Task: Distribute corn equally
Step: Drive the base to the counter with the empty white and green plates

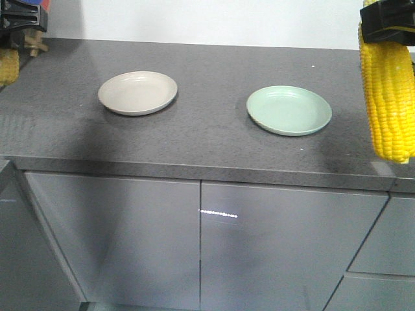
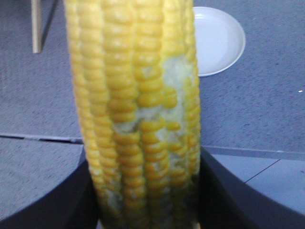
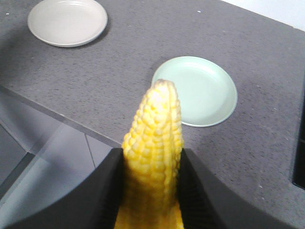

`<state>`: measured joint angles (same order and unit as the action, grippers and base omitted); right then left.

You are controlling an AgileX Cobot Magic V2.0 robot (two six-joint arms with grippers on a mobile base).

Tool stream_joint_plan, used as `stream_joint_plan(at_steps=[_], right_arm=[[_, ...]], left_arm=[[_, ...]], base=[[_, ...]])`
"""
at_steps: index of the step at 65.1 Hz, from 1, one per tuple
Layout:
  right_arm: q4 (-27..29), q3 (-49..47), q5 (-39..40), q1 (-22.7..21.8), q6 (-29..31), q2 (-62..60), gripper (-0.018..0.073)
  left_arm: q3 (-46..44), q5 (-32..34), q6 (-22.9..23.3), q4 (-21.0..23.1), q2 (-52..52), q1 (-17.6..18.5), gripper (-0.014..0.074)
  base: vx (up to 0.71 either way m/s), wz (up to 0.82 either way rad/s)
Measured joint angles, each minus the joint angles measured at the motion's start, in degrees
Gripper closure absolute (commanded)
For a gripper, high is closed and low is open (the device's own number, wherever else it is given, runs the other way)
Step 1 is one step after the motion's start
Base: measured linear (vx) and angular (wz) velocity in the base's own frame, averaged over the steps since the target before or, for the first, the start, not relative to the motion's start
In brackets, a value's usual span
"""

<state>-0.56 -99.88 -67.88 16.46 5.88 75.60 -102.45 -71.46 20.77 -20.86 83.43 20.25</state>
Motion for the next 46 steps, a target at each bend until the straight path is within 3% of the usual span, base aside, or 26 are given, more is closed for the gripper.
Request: stream_joint_plan(at_steps=[46], right_arm=[[0.0, 0.0, -0.06, 0.0, 0.0, 0.0, 0.0458]], left_arm=[[0.0, 0.0, 0.0, 0.0, 0.0, 0.0, 0.0534]], base=[[0.08, -0.19]])
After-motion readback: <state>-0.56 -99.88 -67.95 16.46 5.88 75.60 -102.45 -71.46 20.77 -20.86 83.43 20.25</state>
